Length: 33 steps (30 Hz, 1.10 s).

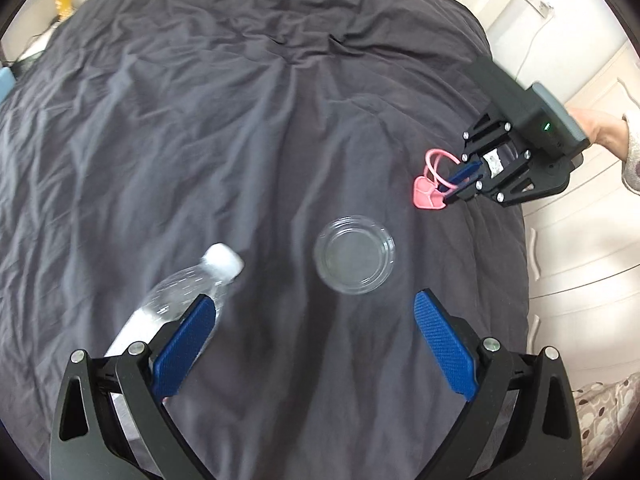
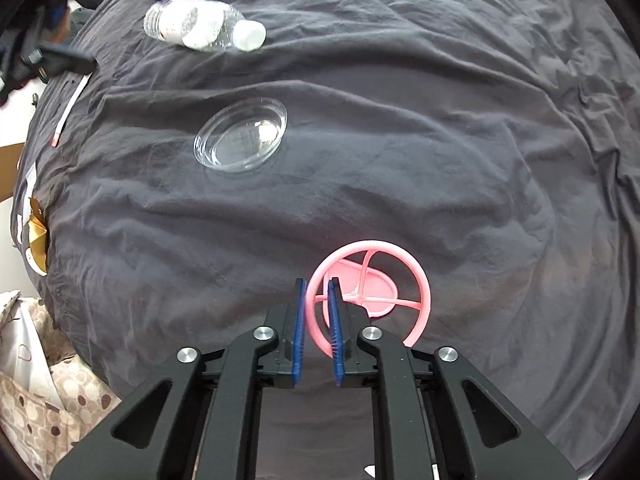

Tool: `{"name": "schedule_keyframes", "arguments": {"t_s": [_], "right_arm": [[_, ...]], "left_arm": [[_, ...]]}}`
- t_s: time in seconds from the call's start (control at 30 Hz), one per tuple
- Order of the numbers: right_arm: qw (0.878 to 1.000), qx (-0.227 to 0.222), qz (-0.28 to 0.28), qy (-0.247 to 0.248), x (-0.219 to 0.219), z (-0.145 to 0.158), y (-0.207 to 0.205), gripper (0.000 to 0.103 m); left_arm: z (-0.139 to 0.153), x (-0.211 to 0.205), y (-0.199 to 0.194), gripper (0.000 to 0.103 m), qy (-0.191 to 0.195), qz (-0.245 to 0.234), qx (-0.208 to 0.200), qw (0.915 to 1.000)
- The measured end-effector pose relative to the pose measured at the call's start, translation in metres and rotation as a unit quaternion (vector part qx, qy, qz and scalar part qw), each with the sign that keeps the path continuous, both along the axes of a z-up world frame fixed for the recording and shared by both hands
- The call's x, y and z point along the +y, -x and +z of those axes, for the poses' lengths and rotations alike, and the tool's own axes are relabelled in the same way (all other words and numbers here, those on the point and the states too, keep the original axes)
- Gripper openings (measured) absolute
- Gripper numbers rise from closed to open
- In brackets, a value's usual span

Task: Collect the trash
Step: 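Grasp the pink plastic holder with the right tool while the left tool grasps the clear lid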

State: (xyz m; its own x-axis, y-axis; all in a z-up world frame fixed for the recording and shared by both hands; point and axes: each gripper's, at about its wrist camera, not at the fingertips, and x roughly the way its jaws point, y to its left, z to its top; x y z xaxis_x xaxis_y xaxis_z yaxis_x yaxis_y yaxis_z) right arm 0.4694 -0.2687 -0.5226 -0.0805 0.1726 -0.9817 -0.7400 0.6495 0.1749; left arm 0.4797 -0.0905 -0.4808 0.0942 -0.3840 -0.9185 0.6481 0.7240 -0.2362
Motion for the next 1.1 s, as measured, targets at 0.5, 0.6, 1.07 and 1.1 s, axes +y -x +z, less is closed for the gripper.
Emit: {"name": "schedule_keyframes", "arguments": {"t_s": [0.5, 0.6, 1.07, 1.1], "right_arm": [[0.997, 0.020, -0.052, -0.052, -0.066, 0.038, -0.007, 0.004], [0.995, 0.031, -0.066, -0.065, -0.081, 0.043, -0.007, 0.004], [0.991, 0.040, -0.107, -0.073, -0.137, 0.050, -0.002, 0.004], [0.991, 0.039, -0.108, -0.073, -0.138, 0.050, -0.002, 0.004]], "left_arm": [[-0.053, -0.067, 0.001, 0.098, 0.019, -0.059, 0.041, 0.9972], [-0.055, -0.078, 0.000, 0.098, 0.016, -0.076, 0.034, 0.9964], [-0.082, -0.104, -0.001, 0.068, -0.018, -0.091, 0.008, 0.9957], [-0.085, -0.105, -0.001, 0.065, -0.023, -0.092, 0.008, 0.9955]]}}
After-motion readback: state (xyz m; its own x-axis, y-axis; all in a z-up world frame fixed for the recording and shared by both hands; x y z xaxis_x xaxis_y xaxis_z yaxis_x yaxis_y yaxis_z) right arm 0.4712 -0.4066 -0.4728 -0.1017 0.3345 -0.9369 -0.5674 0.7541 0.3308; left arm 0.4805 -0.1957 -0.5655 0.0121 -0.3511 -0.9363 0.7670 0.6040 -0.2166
